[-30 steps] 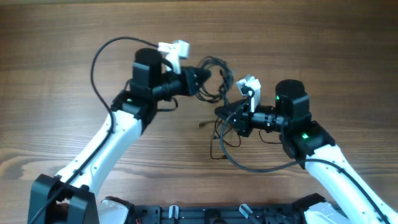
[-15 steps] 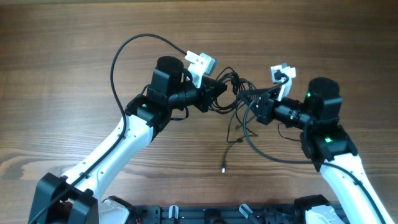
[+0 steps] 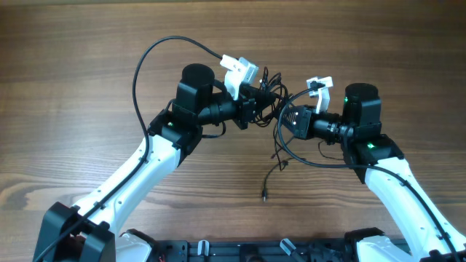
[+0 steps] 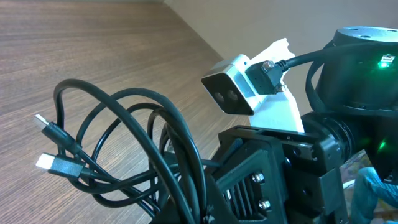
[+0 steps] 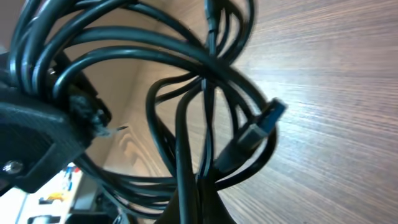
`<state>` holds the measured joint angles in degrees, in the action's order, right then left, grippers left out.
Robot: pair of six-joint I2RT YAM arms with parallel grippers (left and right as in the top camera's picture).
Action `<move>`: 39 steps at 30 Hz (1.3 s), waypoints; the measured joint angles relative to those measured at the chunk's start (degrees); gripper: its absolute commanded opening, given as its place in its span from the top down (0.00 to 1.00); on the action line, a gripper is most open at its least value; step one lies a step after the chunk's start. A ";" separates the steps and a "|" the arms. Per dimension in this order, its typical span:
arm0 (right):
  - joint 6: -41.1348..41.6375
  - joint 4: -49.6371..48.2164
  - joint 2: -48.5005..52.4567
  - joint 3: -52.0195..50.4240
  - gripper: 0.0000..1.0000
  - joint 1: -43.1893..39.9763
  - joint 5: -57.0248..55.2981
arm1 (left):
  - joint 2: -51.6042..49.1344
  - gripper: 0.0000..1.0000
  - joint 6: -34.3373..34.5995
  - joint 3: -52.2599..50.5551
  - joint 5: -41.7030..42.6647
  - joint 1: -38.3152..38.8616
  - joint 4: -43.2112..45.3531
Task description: Untangle cables
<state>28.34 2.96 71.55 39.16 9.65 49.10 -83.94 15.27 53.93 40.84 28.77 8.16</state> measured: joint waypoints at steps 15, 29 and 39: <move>0.00 1.77 0.04 0.07 0.96 0.00 8.11 | 0.00 0.96 2.82 0.00 -7.65 0.31 3.89; 0.35 1.51 0.13 0.20 0.00 -0.66 4.42 | 0.22 0.96 2.62 0.02 4.48 1.14 2.95; -4.00 6.01 -4.81 0.33 0.00 -2.78 1.29 | 0.22 0.96 2.60 0.00 16.92 -13.51 -1.81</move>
<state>24.34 8.97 66.74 39.48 6.87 50.39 -83.72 17.87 53.93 57.76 15.27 6.35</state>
